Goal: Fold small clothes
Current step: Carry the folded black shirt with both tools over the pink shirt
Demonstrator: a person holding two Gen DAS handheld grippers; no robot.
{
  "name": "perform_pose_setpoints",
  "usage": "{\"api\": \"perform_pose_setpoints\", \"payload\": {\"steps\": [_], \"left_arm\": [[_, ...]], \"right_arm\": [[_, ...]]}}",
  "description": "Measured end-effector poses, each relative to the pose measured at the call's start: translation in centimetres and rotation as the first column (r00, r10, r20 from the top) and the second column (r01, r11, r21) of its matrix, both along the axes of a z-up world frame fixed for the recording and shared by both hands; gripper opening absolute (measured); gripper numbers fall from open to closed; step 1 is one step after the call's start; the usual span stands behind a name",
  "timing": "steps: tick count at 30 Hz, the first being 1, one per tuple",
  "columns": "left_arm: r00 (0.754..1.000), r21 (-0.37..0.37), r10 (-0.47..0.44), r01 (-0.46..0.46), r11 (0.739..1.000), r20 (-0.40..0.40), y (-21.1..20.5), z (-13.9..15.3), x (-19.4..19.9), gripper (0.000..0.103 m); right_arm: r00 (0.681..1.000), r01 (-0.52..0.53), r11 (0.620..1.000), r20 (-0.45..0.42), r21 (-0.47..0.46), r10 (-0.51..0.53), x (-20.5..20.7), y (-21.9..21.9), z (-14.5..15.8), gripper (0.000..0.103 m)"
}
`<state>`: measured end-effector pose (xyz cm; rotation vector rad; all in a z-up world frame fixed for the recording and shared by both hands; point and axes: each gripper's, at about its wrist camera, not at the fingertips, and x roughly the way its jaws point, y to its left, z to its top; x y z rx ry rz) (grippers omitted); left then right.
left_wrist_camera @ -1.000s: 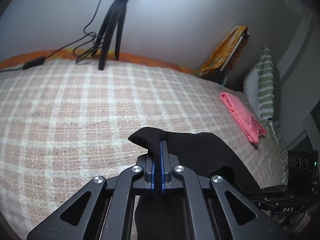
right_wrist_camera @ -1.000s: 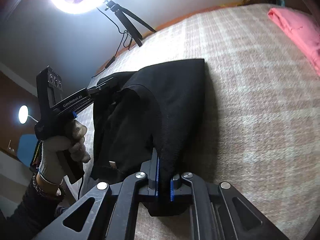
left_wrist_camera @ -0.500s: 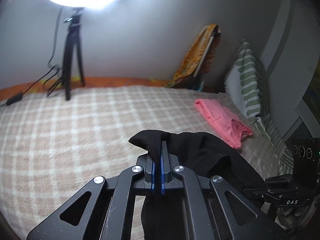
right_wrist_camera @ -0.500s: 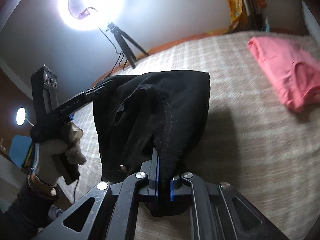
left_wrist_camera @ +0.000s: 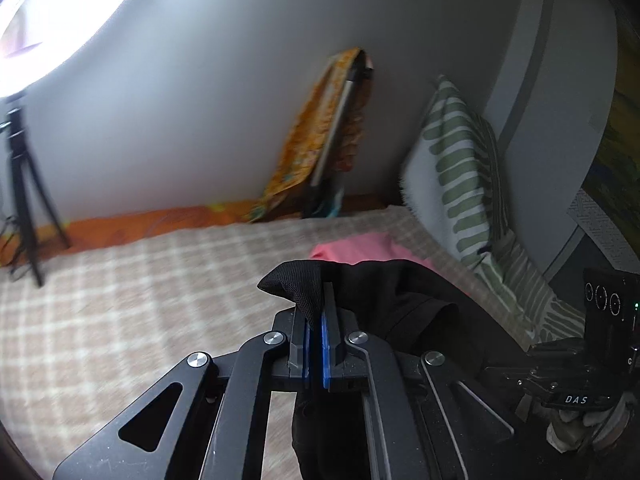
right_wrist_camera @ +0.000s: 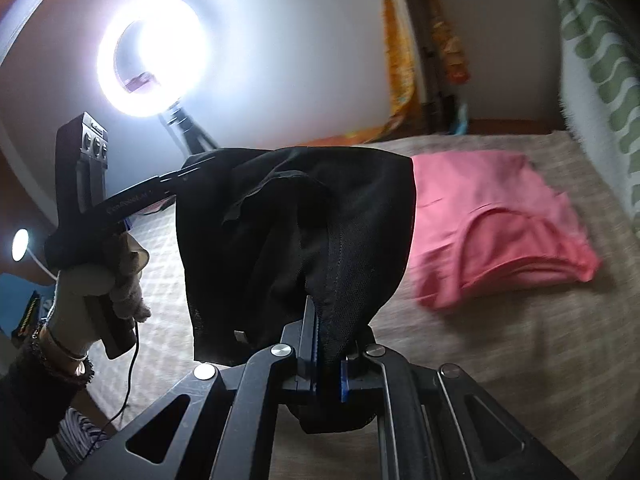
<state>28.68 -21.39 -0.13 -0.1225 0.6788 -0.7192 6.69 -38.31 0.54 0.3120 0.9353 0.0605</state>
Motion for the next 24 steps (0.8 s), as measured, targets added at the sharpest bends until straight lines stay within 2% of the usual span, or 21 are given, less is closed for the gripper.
{"api": "perform_pose_setpoints", "payload": {"steps": [15, 21, 24], "left_arm": [[0.998, -0.066, -0.060, 0.061, 0.996, 0.013, -11.5, -1.0, 5.5, 0.002], [0.998, -0.066, -0.061, 0.061, 0.996, 0.007, -14.3, -2.3, 7.4, 0.002], [0.999, -0.046, -0.047, 0.047, 0.998, 0.005, -15.4, -3.4, 8.5, 0.002]], "right_arm": [[0.999, 0.051, 0.988, -0.010, -0.143, -0.053, 2.9, -12.7, 0.4, 0.005], [0.999, 0.015, 0.987, -0.033, -0.162, -0.021, 4.3, -16.3, -2.9, 0.005], [0.999, -0.006, 0.992, -0.039, -0.127, 0.001, 5.0, -17.8, -4.9, 0.005]]}}
